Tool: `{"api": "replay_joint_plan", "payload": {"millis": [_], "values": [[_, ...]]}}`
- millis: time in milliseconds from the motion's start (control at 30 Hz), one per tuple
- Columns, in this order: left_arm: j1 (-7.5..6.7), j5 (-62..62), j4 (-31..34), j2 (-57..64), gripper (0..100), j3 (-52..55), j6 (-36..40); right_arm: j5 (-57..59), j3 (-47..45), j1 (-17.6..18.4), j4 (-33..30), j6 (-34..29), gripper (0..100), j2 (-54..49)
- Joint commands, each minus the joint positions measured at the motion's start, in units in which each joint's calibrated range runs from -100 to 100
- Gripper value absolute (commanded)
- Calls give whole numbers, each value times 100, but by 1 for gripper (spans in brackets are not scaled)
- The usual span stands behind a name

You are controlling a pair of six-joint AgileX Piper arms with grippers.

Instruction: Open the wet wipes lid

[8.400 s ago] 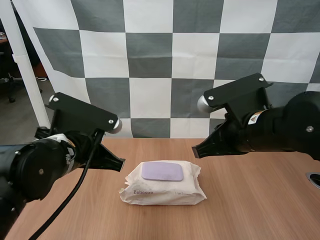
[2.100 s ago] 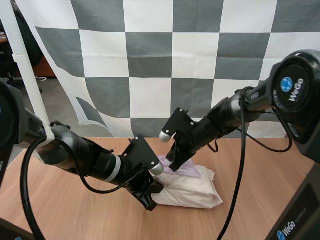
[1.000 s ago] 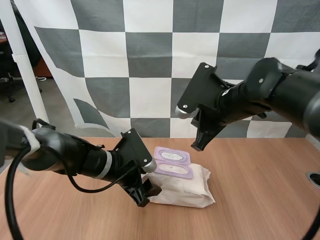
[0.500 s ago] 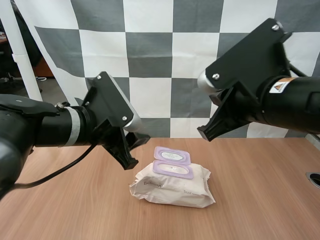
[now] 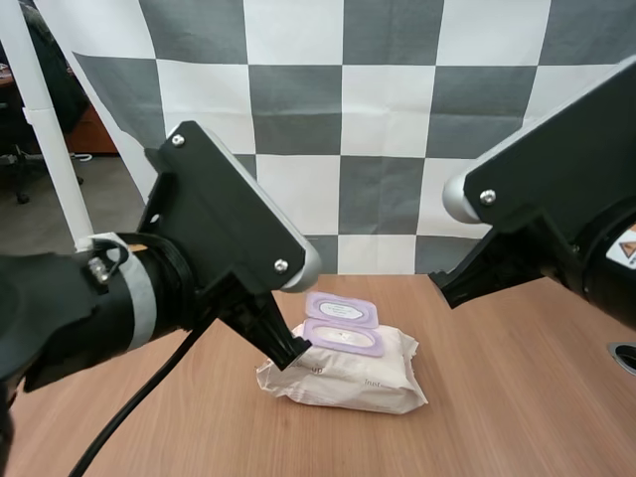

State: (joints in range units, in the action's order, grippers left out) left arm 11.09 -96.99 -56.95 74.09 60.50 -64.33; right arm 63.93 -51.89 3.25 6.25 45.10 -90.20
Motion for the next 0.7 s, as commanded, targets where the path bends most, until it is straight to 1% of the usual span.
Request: {"api": "replay_joint_plan", "payload": {"millis": [0,33,67,167,233,333,367,400,467,533,667], "values": [[-733,2513,1600,1031,0,10,1326,-730,-749,-125,-27,-159,0,-690],[-836,2992,1902,1157,0,46,1591,-955,-855,-157,-27,-220,0,-827],[-906,3416,2199,1283,0,104,1807,-1250,-1012,-176,-27,-308,0,-964],[-1025,4911,3028,1603,0,576,2382,-1986,-1382,-204,-44,-373,0,-980],[-1026,6292,3354,1736,0,1180,2888,-2304,-1642,-254,-100,-463,0,-980],[-1009,8461,3405,1886,0,2127,3885,-2659,-2006,-319,-161,-525,0,-980],[-993,9072,3405,1963,0,2422,4267,-2730,-2125,-336,-151,-682,0,-980],[-970,9458,3405,2029,0,2690,4478,-2792,-2243,-357,-151,-880,0,-980],[-905,10050,3379,2186,0,3106,4657,-3082,-2522,-420,-151,-1259,0,-980],[-843,10117,3324,2307,0,3362,4680,-3553,-2833,-509,-190,-1493,0,-980],[-836,10072,3324,2515,0,3826,4680,-4720,-3643,-714,-178,-1606,0,-980]]}}
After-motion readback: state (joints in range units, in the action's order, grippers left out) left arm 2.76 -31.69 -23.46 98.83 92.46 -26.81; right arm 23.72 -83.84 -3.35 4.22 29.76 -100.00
